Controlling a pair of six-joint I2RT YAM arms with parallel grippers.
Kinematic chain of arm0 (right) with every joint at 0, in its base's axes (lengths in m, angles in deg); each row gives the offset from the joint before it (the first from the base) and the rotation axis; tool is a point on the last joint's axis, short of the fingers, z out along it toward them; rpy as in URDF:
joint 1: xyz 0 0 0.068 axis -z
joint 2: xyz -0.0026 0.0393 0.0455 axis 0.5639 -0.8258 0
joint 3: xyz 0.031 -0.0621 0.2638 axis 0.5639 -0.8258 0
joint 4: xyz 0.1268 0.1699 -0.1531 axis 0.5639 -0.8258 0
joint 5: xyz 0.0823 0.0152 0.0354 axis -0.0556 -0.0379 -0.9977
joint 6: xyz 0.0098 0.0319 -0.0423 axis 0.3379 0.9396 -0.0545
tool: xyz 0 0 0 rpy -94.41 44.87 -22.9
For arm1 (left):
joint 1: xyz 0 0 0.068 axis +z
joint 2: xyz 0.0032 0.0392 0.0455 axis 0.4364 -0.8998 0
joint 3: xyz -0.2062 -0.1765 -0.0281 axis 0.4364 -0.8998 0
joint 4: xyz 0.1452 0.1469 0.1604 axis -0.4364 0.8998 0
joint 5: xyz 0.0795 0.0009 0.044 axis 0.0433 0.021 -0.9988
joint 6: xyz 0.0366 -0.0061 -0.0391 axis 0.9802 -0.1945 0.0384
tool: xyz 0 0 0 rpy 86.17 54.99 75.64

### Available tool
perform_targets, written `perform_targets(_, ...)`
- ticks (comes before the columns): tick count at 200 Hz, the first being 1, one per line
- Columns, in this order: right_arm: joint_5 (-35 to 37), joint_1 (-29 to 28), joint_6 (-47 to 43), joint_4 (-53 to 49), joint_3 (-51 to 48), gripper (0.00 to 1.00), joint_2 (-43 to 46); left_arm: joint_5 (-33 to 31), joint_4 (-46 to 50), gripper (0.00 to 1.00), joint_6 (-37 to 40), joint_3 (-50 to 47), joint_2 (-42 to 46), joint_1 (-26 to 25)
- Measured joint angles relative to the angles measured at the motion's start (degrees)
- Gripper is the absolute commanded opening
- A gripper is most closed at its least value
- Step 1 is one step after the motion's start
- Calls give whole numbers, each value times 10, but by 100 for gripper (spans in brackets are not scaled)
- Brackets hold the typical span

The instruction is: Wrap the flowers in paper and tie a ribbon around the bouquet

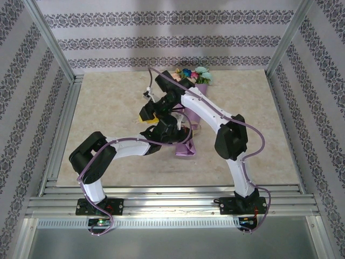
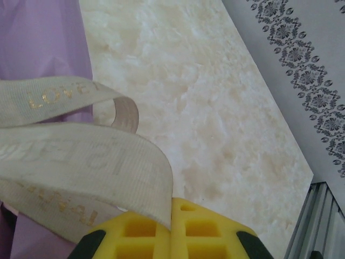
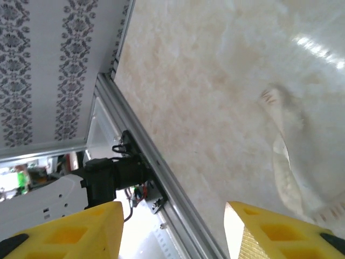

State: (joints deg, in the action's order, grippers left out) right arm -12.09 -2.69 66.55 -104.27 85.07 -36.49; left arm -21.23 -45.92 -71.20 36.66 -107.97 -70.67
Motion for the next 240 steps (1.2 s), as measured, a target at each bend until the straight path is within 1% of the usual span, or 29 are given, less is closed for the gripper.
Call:
perform_targets(42, 27, 12, 39, -7, 37, 53, 12, 10, -33, 0, 2, 23, 0, -1)
perform_targets(55, 45, 16, 59, -2, 34, 50, 22, 19, -33, 0, 2, 33, 0, -1)
perform_targets(69, 75, 21, 90, 33, -4, 42, 55, 38, -32, 0, 1, 46, 0, -2)
perform_targets(90, 141, 29, 140, 121, -116, 41, 142, 95, -23, 0, 0, 70, 0, -11)
perform_targets(111, 233, 32, 185, 207, -219, 38, 228, 181, -3, 0, -15, 99, 0, -17)
perform_targets(123, 282, 32, 211, 260, -273, 33, 266, 233, 0, 0, -34, 108, 0, -17)
perform_targets(131, 314, 31, 232, 292, -311, 33, 290, 267, 1, 0, -48, 109, 0, -17)
perform_targets(145, 362, 26, 265, 349, -373, 38, 323, 323, 0, 0, -79, 106, 0, -17)
perform_targets(157, 382, 24, 287, 391, -418, 44, 344, 359, 0, 0, -103, 101, 0, -17)
perform_targets(165, 389, 24, 301, 404, -432, 45, 348, 380, 0, 0, -119, 99, 0, -17)
perform_targets(183, 389, 26, 319, 398, -422, 47, 339, 396, -4, 0, -147, 100, -1, -14)
perform_targets(193, 384, 30, 323, 379, -394, 50, 322, 400, -9, 0, -159, 105, -1, -9)
perform_targets(213, 359, 40, 329, 326, -295, 52, 259, 398, -25, 0, -177, 115, -4, 15)
perform_targets(223, 339, 45, 330, 290, -230, 56, 215, 395, -30, 0, -182, 117, -4, 30)
perform_targets(240, 312, 50, 329, 238, -142, 59, 156, 391, -34, 0, -191, 119, -7, 48)
